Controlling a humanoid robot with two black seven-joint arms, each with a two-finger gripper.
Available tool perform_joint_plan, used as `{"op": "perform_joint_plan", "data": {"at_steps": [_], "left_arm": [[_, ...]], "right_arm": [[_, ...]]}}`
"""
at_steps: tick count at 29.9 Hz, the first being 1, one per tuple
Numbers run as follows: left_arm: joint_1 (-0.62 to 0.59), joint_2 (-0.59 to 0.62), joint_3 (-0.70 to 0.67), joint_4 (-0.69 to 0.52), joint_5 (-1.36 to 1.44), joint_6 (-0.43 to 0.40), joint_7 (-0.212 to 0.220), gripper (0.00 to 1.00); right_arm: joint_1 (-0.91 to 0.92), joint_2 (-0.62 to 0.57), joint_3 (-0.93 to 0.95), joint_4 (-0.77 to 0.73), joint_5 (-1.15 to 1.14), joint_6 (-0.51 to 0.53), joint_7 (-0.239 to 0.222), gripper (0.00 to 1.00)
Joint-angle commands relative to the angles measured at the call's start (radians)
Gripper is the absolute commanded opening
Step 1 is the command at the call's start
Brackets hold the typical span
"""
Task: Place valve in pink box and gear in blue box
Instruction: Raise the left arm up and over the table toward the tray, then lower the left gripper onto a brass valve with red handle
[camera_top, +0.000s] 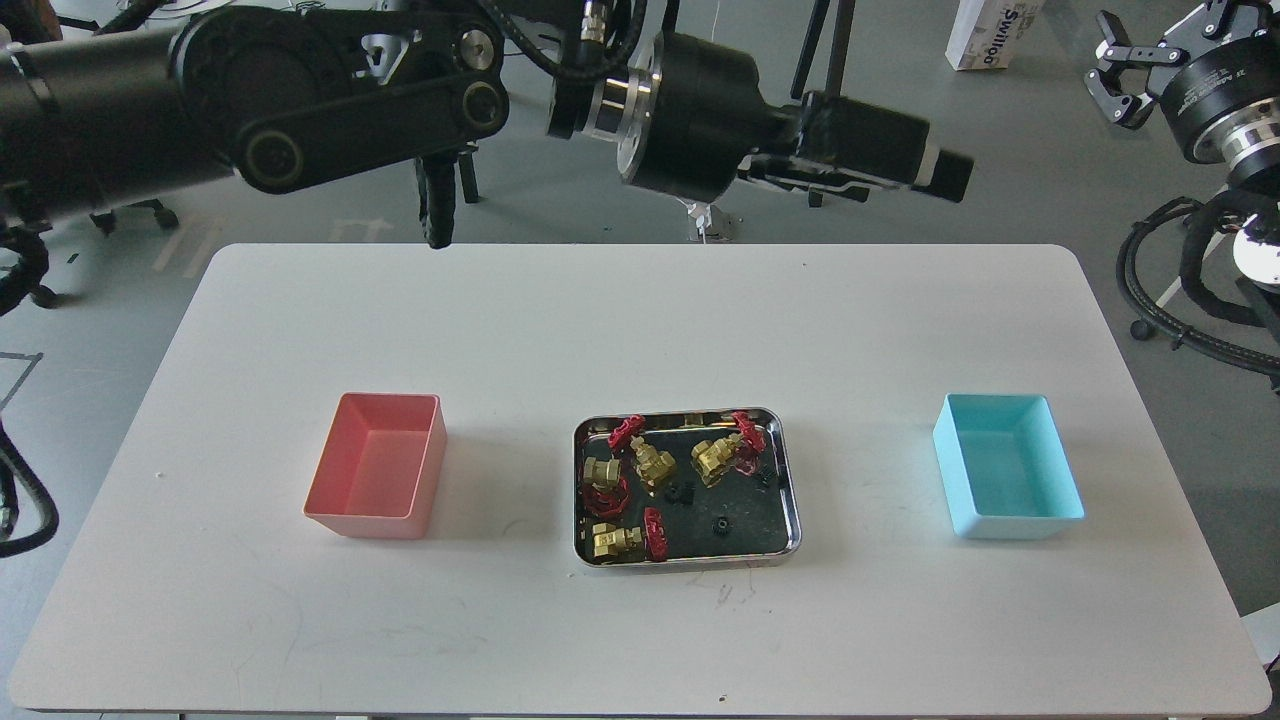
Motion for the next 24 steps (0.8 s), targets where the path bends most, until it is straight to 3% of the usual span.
{"op": "perform_joint_plan", "data": {"at_steps": [1,10,19,24], "left_arm": [[0.028,0.04,0.141,-0.054,0.182,0.0,0.0,1.0],[0.241,0.078,0.297,-0.007,0.438,0.0,0.0,0.99],[0.356,0.083,0.3,0.085,0.527,0.11,0.0,0.98],[0.37,0.061,0.3,0.131,0.532,0.118,0.0,0.98]], "right_arm": [[0.015,0.005,-0.004,0.06,0.018,0.004,-0.003,1.0],[0.081,0.067,-0.033,0.055,0.015,-0.005,-0.02,1.0],[0.064,0.075,-0.033,0.058,0.017,-0.008,-0.02,1.0],[0.052,0.075,-0.033,0.06,0.018,-0.01,-0.02,1.0]]}}
